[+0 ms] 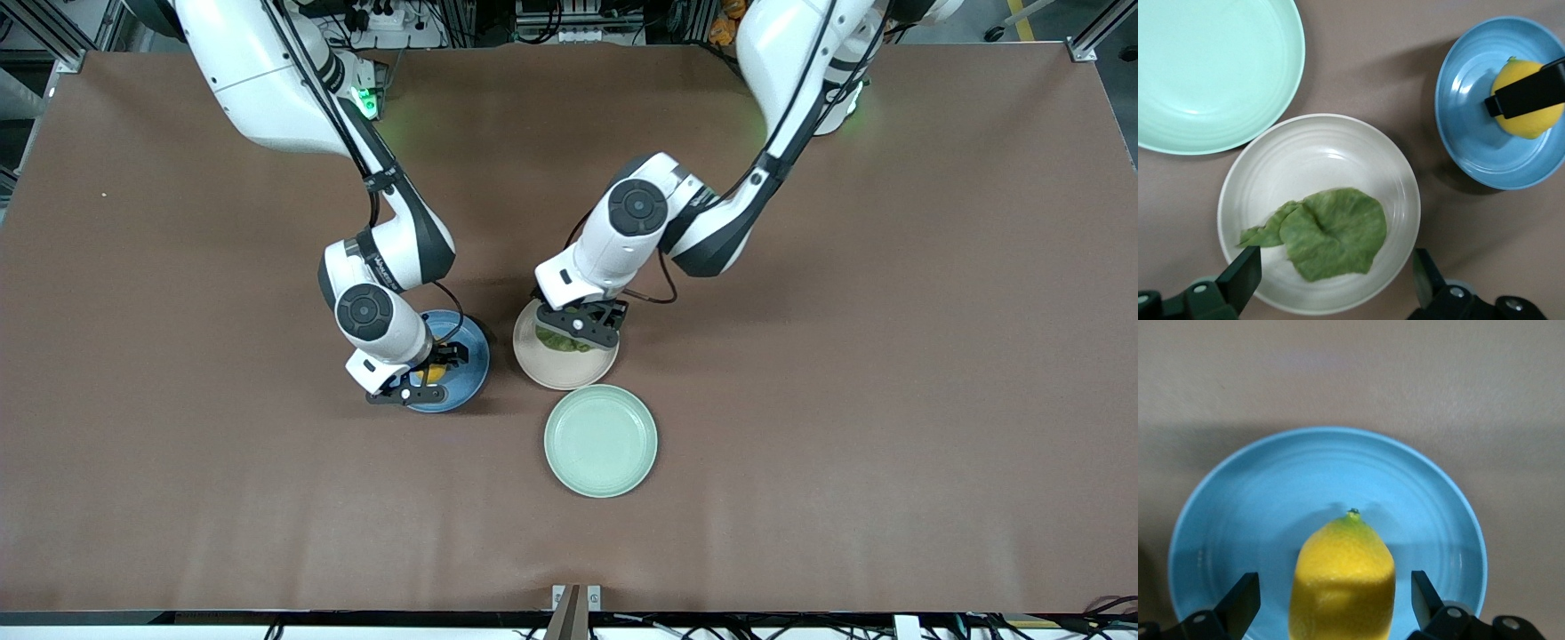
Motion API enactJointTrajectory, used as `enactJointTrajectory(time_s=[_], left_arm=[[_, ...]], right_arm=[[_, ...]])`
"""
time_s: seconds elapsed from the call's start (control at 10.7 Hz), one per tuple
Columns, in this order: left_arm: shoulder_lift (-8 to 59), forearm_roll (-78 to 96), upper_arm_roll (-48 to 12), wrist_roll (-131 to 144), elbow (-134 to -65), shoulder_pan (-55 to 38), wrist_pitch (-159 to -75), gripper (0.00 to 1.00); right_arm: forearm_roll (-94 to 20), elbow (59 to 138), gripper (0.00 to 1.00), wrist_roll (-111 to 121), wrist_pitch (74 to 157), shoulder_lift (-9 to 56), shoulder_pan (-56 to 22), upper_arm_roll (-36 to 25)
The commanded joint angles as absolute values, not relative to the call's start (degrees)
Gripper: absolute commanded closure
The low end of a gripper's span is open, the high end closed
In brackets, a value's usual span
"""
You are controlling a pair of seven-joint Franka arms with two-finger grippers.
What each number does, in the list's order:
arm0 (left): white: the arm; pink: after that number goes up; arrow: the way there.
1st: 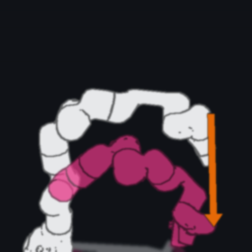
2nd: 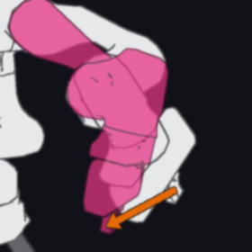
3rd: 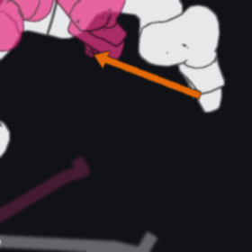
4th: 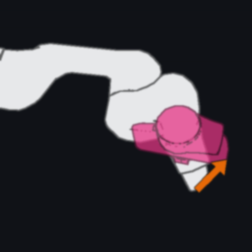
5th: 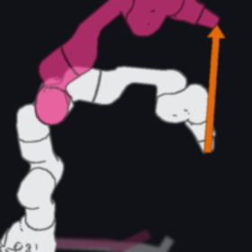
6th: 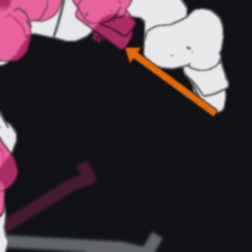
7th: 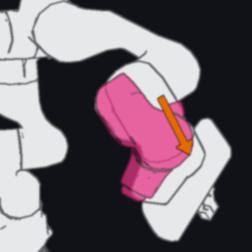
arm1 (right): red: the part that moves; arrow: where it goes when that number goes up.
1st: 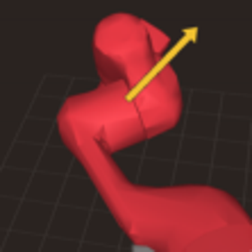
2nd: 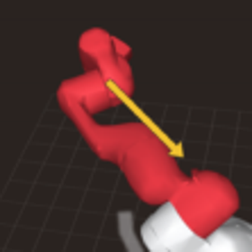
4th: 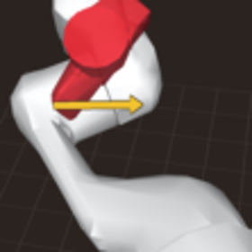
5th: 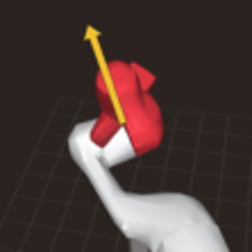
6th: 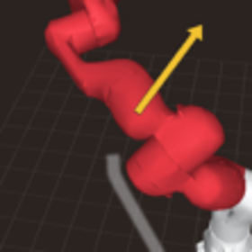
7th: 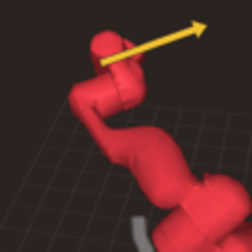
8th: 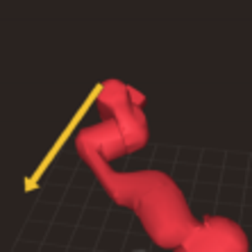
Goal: Pick lemon and lettuce from blue and beige plates
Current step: 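Lower the right gripper onto the lemon while the left gripper descends to lettuce, then close the right gripper on the lemon while the left gripper grasps lettuce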
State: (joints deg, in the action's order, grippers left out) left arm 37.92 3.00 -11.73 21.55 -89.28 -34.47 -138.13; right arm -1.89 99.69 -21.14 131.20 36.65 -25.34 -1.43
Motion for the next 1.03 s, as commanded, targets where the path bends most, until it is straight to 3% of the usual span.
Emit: enactJointTrajectory(time_s=[0.0,0.19,0.38,0.66,0.94], left_arm=[[40.8,-0.1,-11.5,22.1,-88.3,-35.6,-139.7,0.0],[41.7,-0.3,-11.4,22.1,-88.4,-36.5,-140.1,0.0],[43.6,-4.1,-11.4,22.1,-88.3,-37.5,-140.5,0.0],[44.2,-5.2,-11.4,22.9,-88.5,-37.5,-141.8,0.0],[45.8,-7.7,-11.4,22.9,-88.3,-37.4,-141.9,0.0]], right_arm=[[-2.6,100.5,0.12,-21.7,131.9,36.6,-25.2,-1.5],[-4.4,100.5,0.6,-21.7,131.8,36.6,-25.0,-1.5],[-9.7,100.3,0.99,-21.5,131.5,35.4,-24.6,-1.7],[-9.8,99.8,1.0,-16.6,127.7,32.1,-21.7,-2.1],[-9.7,100.7,1.0,-3.3,115.1,26.9,-17.2,-7.0]])
